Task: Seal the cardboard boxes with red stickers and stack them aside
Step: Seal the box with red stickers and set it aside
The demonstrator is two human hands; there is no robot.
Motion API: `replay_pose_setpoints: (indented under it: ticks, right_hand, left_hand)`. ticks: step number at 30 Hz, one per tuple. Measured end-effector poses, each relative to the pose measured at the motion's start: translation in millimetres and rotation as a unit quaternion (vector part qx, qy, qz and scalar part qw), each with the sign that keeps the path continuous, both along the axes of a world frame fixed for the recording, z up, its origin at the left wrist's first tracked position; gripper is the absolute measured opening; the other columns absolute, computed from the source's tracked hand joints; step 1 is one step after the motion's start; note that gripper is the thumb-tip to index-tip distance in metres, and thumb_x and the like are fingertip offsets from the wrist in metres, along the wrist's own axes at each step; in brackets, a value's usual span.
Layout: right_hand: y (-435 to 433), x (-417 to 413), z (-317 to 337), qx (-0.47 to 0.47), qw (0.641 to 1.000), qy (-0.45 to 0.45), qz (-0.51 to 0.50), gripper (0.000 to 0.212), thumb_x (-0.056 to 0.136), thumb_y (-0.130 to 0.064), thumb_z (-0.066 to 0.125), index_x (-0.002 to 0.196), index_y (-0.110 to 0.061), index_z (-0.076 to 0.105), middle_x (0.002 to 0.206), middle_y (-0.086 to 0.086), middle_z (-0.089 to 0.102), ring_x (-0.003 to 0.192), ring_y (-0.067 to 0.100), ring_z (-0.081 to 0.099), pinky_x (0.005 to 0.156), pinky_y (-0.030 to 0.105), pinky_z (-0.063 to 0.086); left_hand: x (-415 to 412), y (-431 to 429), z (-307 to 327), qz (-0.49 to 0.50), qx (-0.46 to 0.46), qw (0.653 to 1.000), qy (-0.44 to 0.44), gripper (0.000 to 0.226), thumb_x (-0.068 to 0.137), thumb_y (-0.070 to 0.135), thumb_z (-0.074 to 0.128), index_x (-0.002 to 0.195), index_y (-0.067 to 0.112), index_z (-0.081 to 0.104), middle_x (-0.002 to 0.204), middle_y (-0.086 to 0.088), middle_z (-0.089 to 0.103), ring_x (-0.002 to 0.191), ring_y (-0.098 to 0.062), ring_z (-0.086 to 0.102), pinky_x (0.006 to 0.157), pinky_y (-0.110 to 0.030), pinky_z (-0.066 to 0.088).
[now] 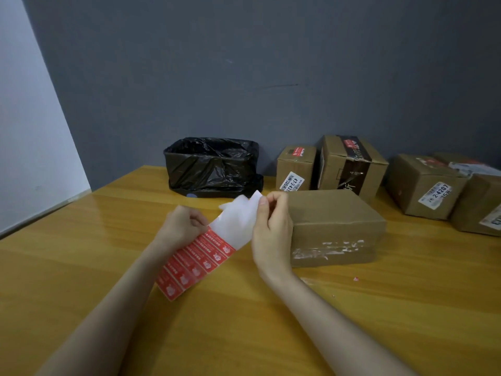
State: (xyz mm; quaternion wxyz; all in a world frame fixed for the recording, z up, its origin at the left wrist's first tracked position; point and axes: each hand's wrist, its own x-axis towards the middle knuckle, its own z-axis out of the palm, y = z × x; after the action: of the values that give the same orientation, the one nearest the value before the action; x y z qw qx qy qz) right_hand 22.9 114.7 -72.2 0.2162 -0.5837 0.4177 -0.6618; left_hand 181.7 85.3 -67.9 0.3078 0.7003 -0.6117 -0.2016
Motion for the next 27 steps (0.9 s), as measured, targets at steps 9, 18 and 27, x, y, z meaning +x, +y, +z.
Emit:
replay_pose_setpoints:
  ticks: [9, 18, 27]
  right_hand:
    - [13.1, -20.2, 55.4, -0.05, 0.993, -0.096, 0.051, 0.02, 0.091, -0.011, 0.055, 0.075, -0.021, 0.052, 0.065, -0.007, 0.043, 0.061, 0.0, 0.039, 0.06, 0.015, 0.037]
    - [-1.1, -82.0, 92.7, -0.141, 0.988, 0.02, -0.051, 0.01, 0.085, -0.014, 0.065, 0.076, -0.017, 0.061, 0.071, -0.003, 0.051, 0.067, 0.004, 0.045, 0.063, 0.012, 0.037]
    - [-19.1, -127.6, 95.0, -0.324, 0.878, 0.254, -0.246, 0.015, 0.088, -0.012, 0.06, 0.076, -0.003, 0.063, 0.074, 0.01, 0.057, 0.068, 0.023, 0.052, 0.061, 0.034, 0.044]
  left_hand:
    - [-6.1, -4.1, -5.9, 0.045, -0.1, 0.99, -0.093, 0.018, 0.083, 0.013, 0.068, 0.099, 0.013, 0.06, 0.099, -0.003, 0.057, 0.088, -0.015, 0.052, 0.069, -0.026, 0.041]
    - [-90.5, 22.0, 76.4, -0.144, -0.191, 0.95, 0.2, 0.014, 0.09, 0.017, 0.059, 0.082, 0.012, 0.069, 0.068, 0.006, 0.065, 0.059, 0.003, 0.056, 0.058, -0.01, 0.045]
    - [-162.9, 14.5, 124.9, -0.234, -0.103, 0.87, 0.421, 0.019, 0.086, 0.024, 0.065, 0.079, 0.008, 0.07, 0.071, -0.004, 0.07, 0.066, -0.009, 0.064, 0.065, -0.017, 0.051]
